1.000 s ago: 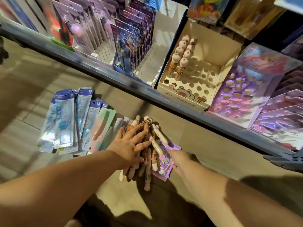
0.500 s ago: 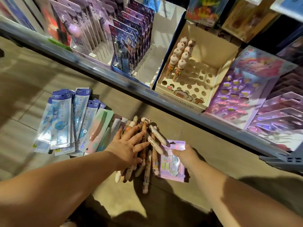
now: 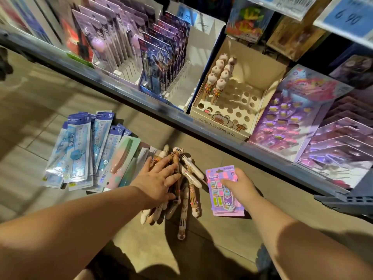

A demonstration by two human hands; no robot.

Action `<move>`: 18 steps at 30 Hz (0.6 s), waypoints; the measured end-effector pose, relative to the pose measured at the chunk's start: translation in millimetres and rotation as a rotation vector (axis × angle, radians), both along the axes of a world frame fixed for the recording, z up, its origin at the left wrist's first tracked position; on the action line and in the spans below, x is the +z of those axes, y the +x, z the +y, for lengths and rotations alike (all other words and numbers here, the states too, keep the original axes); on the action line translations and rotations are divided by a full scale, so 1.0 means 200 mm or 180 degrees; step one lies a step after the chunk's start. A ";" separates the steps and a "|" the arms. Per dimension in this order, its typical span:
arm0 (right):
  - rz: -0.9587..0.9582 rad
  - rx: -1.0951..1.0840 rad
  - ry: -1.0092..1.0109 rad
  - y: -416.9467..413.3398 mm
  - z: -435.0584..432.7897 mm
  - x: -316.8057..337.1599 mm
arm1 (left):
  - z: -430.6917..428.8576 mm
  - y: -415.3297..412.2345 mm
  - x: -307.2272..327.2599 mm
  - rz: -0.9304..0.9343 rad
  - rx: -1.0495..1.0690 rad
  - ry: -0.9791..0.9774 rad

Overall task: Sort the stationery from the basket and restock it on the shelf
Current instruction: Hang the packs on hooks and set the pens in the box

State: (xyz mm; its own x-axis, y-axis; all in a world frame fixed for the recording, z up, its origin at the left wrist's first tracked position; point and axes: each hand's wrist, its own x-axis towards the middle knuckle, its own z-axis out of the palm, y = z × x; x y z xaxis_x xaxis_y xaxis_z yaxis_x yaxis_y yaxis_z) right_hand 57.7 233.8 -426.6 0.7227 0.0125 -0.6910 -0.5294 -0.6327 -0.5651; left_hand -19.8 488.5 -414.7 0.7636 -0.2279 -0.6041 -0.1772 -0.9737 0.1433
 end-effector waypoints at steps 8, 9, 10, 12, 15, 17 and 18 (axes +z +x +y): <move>0.0189 -0.0723 0.1049 0.09 0.00 0.27 | -0.12 0.13 0.07 -0.0357 0.0322 -0.0531; 0.0236 -0.0715 0.1163 0.11 0.01 0.32 | -0.14 0.16 0.08 -0.0157 0.0661 -0.0897; 0.0269 -0.0694 0.1290 0.13 0.03 0.36 | -0.16 0.19 0.09 0.0190 0.1125 -0.1493; 0.0206 -0.0645 0.1503 0.16 0.07 0.43 | -0.21 0.21 0.14 0.0836 0.2069 -0.2873; 0.0001 -0.0556 0.1671 0.20 0.14 0.54 | -0.25 0.27 0.25 0.1120 0.2789 -0.3899; -0.0167 -0.0399 0.1672 0.23 0.21 0.64 | -0.22 0.30 0.34 0.1068 0.2907 -0.4274; -0.0302 -0.0292 0.1669 0.24 0.24 0.69 | -0.20 0.32 0.38 0.1005 0.2938 -0.4428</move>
